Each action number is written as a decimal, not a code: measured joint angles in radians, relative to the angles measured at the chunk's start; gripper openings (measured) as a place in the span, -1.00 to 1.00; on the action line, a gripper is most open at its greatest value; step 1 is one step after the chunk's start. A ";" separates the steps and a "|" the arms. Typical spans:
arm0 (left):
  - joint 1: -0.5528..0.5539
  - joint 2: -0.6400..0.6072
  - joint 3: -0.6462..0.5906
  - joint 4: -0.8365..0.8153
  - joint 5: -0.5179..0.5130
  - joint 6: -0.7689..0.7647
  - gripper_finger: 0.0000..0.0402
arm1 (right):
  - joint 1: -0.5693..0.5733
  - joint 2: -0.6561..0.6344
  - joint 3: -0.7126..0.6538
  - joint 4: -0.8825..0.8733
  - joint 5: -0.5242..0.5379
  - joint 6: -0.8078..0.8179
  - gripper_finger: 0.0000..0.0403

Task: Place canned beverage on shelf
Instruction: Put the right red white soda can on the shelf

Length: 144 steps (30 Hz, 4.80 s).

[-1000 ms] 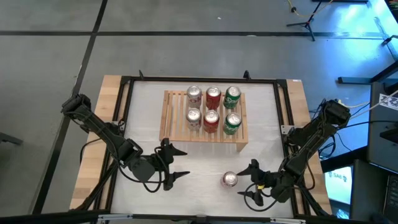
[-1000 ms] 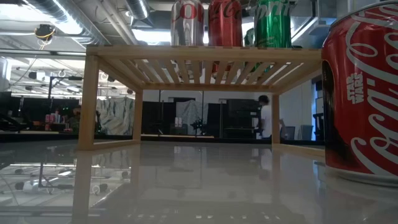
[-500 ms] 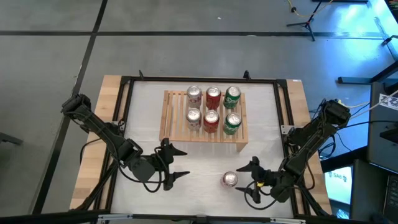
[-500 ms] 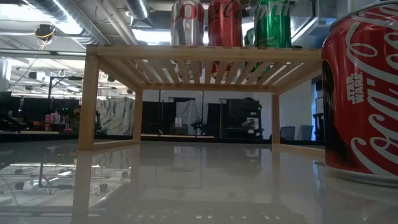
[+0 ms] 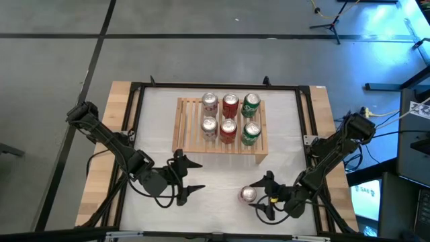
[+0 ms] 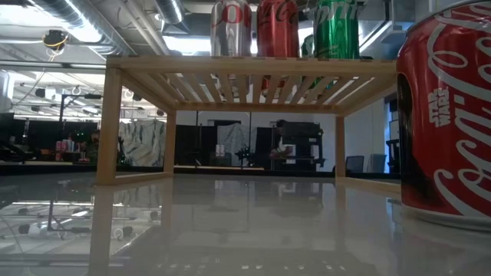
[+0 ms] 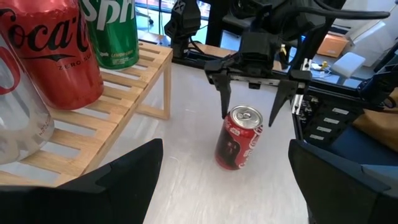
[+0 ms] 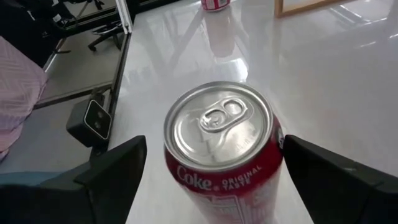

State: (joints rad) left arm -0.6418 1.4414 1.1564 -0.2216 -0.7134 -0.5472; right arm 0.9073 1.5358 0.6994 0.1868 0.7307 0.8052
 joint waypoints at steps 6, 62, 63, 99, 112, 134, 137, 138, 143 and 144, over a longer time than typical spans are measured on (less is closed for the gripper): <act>0.000 0.000 0.000 0.000 -0.002 0.000 0.68 | 0.000 0.008 0.000 0.001 0.013 -0.020 0.84; 0.005 0.000 0.000 -0.001 0.001 0.108 0.68 | -0.129 0.064 -0.001 0.181 -0.024 -0.222 0.49; 0.005 0.000 0.000 -0.001 0.001 0.113 0.68 | -0.134 0.059 -0.001 0.186 -0.031 -0.229 0.49; 0.147 0.076 0.001 0.178 0.373 0.218 0.94 | -0.216 -0.013 0.120 0.493 -0.214 -0.756 0.52; 0.153 0.078 0.001 0.234 0.447 0.244 0.98 | -0.260 -0.013 0.297 0.303 -0.260 -0.841 0.53; 0.177 0.078 0.001 0.316 0.431 0.241 0.98 | -0.433 -0.014 0.316 0.347 -0.541 -0.836 0.53; 0.179 0.078 0.001 0.316 0.432 0.226 0.98 | -0.432 -0.014 0.316 0.348 -0.540 -0.837 0.53; 0.180 0.078 0.001 0.317 0.432 0.220 0.98 | -0.432 -0.014 0.316 0.348 -0.541 -0.837 0.53; 0.180 0.077 0.000 0.338 0.445 0.217 0.98 | -0.432 -0.014 0.316 0.349 -0.541 -0.837 0.53; 0.181 0.077 0.000 0.337 0.445 0.217 0.98 | -0.432 -0.014 0.316 0.350 -0.541 -0.837 0.53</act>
State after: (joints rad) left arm -0.4611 1.5188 1.1568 0.1151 -0.2681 -0.3305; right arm 0.4755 1.5223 1.0153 0.5364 0.1894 -0.0315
